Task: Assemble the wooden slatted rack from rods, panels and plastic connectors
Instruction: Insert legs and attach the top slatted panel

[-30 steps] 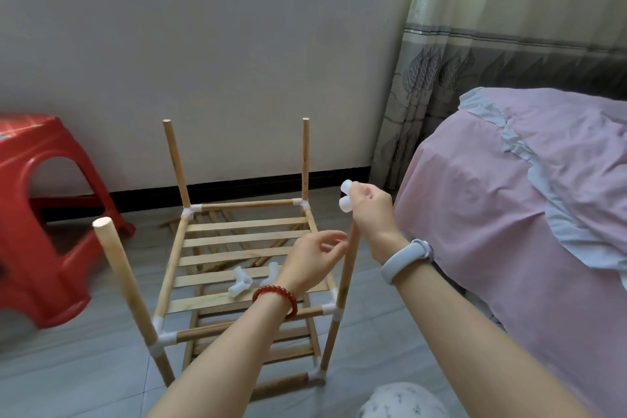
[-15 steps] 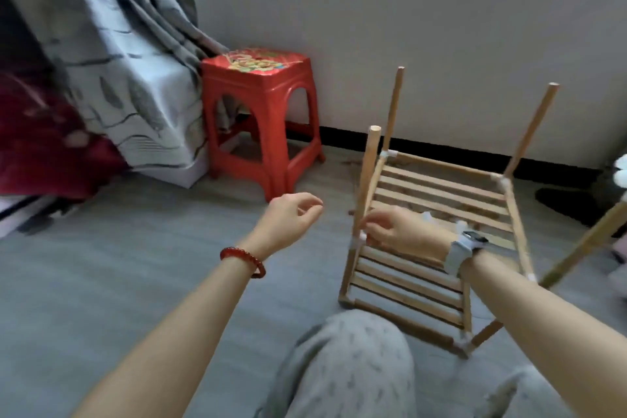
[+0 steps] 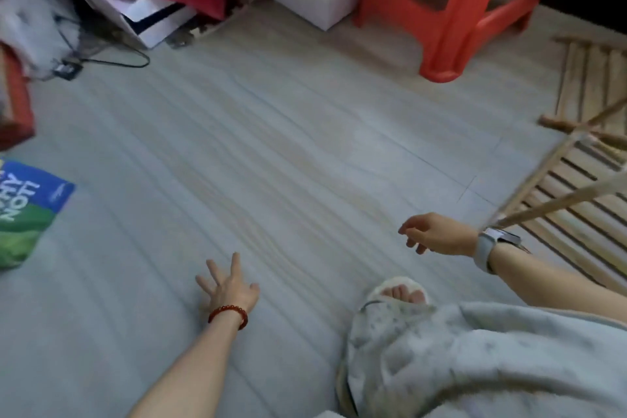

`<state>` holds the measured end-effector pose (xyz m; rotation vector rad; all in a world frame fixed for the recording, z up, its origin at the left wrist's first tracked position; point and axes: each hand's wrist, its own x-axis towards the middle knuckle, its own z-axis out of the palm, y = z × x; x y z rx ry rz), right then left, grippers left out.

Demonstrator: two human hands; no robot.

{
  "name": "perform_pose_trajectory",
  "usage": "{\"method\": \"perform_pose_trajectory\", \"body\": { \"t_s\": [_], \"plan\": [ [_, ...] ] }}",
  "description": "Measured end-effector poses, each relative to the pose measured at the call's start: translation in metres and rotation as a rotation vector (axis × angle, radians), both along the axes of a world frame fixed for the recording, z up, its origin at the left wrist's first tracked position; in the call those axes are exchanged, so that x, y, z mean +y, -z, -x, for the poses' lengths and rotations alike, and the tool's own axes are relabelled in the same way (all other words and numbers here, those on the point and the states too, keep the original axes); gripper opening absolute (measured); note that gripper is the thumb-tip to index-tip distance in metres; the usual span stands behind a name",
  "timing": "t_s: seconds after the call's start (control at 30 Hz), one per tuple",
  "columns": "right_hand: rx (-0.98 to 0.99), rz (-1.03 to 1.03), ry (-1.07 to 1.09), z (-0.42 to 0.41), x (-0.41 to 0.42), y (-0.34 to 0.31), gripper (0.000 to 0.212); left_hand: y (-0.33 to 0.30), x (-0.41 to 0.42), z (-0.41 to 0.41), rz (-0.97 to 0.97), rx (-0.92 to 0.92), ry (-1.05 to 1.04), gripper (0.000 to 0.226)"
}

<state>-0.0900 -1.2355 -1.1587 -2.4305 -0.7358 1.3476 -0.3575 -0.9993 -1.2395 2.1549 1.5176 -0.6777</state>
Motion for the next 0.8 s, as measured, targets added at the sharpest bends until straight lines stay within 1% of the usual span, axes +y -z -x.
{"method": "perform_pose_trajectory", "body": {
  "t_s": [0.03,0.1,0.2,0.3,0.37,0.43,0.5,0.57,0.6,0.7,0.8],
  "plan": [
    [-0.007,0.007,-0.044,0.003,0.004,0.005,0.027,0.01,0.0,0.008,0.013,0.034,0.012,0.068],
    [-0.025,0.025,-0.096,0.005,0.01,0.012,0.028,0.026,-0.002,0.018,-0.02,0.071,0.064,0.061],
    [-0.05,0.032,-0.104,0.007,0.012,0.012,0.029,0.034,-0.009,0.019,-0.1,-0.021,0.084,0.044],
    [-0.098,0.04,-0.11,0.007,0.014,0.001,0.031,0.028,-0.016,-0.004,-0.077,-0.135,0.089,0.04],
    [-0.129,0.037,-0.119,0.007,0.015,-0.012,0.032,0.014,-0.021,-0.033,-0.031,-0.263,0.099,0.04],
    [-0.18,0.041,-0.129,0.007,0.014,-0.033,0.033,-0.009,-0.027,-0.07,-0.011,-0.437,0.147,0.036],
    [-0.258,0.052,-0.156,0.004,0.012,-0.057,0.033,-0.042,-0.038,-0.108,-0.009,-0.616,0.188,0.029],
    [-0.344,0.038,-0.156,0.0,0.005,-0.088,0.032,-0.085,-0.054,-0.142,0.049,-0.832,0.215,0.02],
    [-0.368,0.012,-0.131,-0.004,0.001,-0.108,0.032,-0.111,-0.064,-0.159,0.092,-0.944,0.222,0.016],
    [-0.445,-0.105,-0.044,-0.013,-0.014,-0.157,0.032,-0.184,-0.097,-0.196,0.214,-1.187,0.251,0.009],
    [-0.567,-0.273,0.065,-0.018,-0.037,-0.196,0.032,-0.247,-0.129,-0.221,0.45,-1.363,0.191,0.009]
  ]
}}
